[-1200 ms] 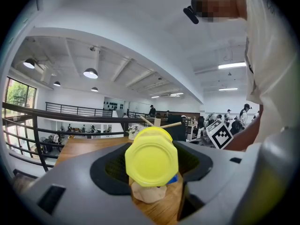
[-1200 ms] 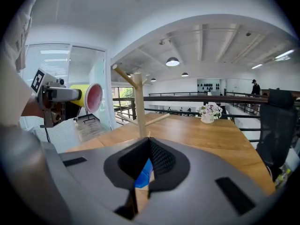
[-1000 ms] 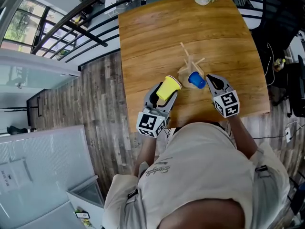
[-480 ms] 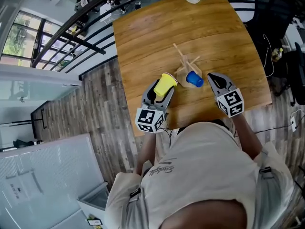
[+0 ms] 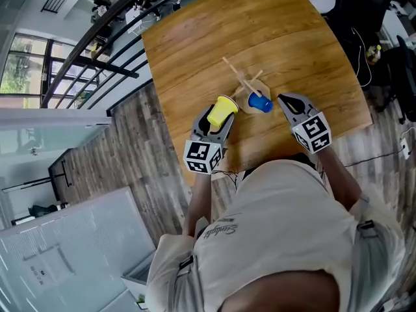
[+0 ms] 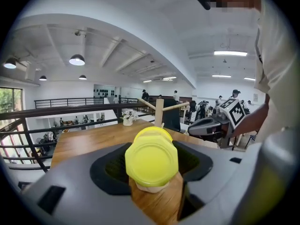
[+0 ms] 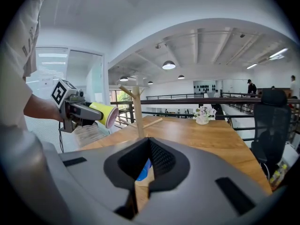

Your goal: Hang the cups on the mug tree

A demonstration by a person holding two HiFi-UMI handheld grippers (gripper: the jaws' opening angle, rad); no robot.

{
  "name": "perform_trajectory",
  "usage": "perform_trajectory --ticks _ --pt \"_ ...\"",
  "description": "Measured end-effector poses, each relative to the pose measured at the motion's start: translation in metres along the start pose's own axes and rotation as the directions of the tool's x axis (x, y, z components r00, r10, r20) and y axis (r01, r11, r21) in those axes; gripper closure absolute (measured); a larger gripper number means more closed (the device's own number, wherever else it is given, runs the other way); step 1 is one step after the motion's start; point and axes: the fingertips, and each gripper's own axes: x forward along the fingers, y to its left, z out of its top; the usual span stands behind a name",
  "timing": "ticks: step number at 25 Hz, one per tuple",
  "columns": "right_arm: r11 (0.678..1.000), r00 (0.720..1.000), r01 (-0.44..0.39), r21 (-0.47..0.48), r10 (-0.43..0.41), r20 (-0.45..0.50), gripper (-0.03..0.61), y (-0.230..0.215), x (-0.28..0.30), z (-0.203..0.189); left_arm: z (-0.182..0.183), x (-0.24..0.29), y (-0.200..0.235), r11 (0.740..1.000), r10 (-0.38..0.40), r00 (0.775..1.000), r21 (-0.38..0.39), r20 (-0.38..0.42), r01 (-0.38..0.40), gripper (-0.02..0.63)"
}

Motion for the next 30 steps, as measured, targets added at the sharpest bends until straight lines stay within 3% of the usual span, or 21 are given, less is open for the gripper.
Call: perform_trajectory --ticks 30 --pt "0.998 0.998 0.054 0.029 -0.053 -0.046 0.584 -0.013 0.005 -0.023 -0.029 0.063 0.003 0.994 -0.109 0.987 0.014 -0.121 0.112 0.341"
